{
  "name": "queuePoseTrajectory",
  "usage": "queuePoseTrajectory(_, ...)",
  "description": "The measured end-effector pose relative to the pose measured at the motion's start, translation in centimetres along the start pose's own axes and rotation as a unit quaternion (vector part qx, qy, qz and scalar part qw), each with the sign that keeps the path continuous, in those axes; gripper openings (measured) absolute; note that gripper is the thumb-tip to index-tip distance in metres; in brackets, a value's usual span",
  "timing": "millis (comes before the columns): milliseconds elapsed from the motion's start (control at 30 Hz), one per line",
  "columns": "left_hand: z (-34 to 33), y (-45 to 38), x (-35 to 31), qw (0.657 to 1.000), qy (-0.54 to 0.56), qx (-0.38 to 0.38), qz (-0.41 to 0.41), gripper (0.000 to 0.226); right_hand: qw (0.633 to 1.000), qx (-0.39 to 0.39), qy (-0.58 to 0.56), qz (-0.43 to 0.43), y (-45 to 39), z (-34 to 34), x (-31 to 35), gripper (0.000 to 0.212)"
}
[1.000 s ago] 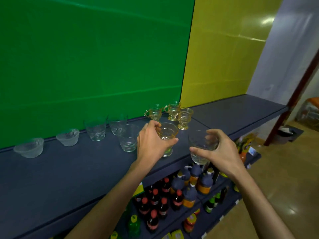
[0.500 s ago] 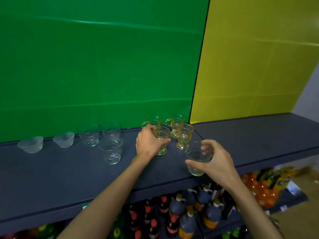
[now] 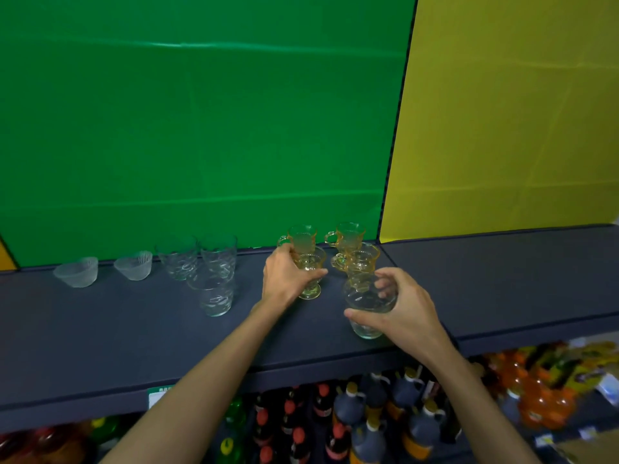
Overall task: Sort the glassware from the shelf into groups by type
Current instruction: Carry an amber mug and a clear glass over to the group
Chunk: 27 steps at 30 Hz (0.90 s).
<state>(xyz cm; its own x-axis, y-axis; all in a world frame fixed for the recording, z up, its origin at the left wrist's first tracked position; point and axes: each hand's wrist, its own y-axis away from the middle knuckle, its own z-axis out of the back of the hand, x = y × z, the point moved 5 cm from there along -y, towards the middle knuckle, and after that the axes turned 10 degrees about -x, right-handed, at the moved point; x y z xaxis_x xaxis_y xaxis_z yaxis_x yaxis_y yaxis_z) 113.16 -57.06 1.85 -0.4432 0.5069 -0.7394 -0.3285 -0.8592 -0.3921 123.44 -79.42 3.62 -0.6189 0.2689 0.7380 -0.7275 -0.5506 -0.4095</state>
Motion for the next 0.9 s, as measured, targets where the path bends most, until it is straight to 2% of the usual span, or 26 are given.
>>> queuePoseTrajectory(100, 0.2, 0.1, -0.4, 0.999, -0.045, 0.019, -0.016, 0.083, 1.000, 0.010, 0.000, 0.006, -0.2, -0.6, 0.2, 0.082)
queuePoseTrajectory(200, 1.4, 0.0, -0.9, 0.988, -0.124, 0.039, -0.077, 0.094, 1.000, 0.020, -0.003, 0.018, -0.4, -1.4, 0.9, 0.081)
queuePoseTrajectory(333, 5.4, -0.3, -1.4, 0.963, -0.208, 0.022, -0.171, 0.084, 0.999, 0.029, -0.016, 0.032, -0.6, -3.2, 2.8, 0.080)
queuePoseTrajectory(433, 9.6, -0.6, -1.0, 0.948, -0.245, 0.003, -0.205, 0.070, 0.998, 0.034, -0.031, 0.048, -0.5, -5.3, 5.0, 0.081)
queuePoseTrajectory(633, 18.8, -1.4, 3.3, 0.941, -0.280, -0.039, -0.188, 0.060, 0.993, 0.058, -0.046, 0.086, 0.7, -9.9, 11.6, 0.084)
queuePoseTrajectory(900, 28.3, -1.9, 13.4, 0.949, -0.285, -0.023, -0.131, 0.056, 0.993, 0.067, -0.045, 0.089, 2.7, -18.3, 21.0, 0.086)
